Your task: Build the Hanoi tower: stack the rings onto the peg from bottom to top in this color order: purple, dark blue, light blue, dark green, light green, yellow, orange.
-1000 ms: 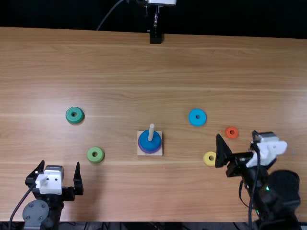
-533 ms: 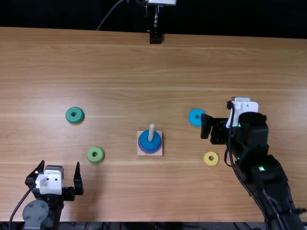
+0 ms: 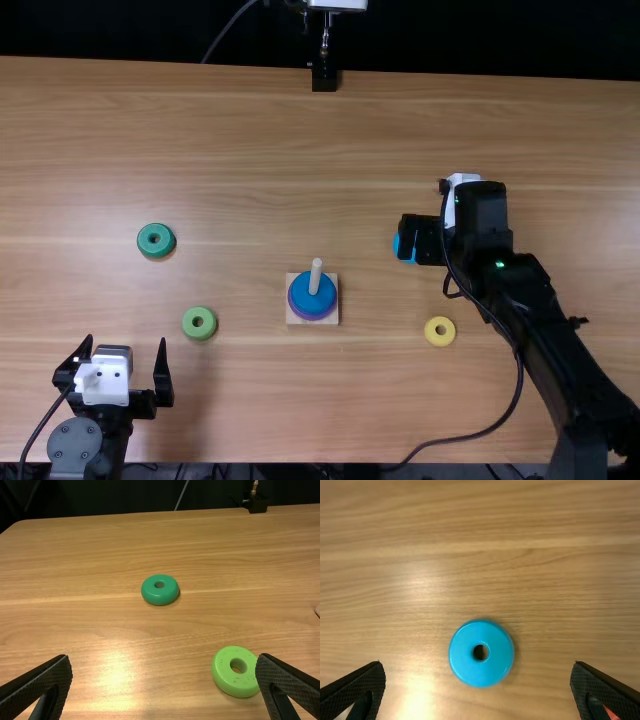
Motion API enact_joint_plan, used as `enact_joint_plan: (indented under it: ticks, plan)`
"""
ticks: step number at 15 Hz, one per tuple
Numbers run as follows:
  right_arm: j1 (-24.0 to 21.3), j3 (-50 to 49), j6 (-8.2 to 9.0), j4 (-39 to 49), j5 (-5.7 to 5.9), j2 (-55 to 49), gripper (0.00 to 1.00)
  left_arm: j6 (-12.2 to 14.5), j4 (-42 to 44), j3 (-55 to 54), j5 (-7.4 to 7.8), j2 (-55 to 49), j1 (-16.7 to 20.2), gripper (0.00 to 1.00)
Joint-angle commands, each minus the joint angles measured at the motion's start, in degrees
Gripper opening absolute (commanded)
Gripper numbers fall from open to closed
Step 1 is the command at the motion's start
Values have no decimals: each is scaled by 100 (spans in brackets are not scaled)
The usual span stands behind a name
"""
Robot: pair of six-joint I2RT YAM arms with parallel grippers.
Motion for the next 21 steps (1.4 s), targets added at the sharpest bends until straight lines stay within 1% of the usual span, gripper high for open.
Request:
enact_joint_plan:
  ticks: [1,2,3,4,5,7,9,12,18,20,21]
  plan:
    - [81,302,-2,-130,83,304,100,-47,-289,-637,-49,-62,-11,100]
    - [90,469,-12,-478,83,515,100,-47,-289,-637,-49,-62,-11,100]
    - [213,671,-12,-784,83,735,100,-47,-289,-637,-49,-62,-11,100]
    - [336,794,-2,-1037,93,928,100,-47,-289,-637,-49,-62,-11,100]
    - [362,900,-2,-1174,93,1051,100,-47,-289,-637,-49,-62,-11,100]
    - [362,1155,19,-1227,83,1279,100,-47,-289,-637,-49,-62,-11,100]
    - [353,1339,30,-1238,104,1473,100,-47,-289,-637,-49,-62,-11,100]
    - [336,1445,-23,-1227,104,1693,100,-47,-289,-637,-49,-62,-11,100]
    - [301,1515,-34,-1227,104,1807,100,-47,-289,-637,-49,-62,-11,100]
    - [274,1585,-44,-1364,104,1833,100,-47,-289,-637,-49,-62,-11,100]
    - [230,1620,-107,-1448,104,1842,100,-47,-289,-637,-49,-62,-11,100]
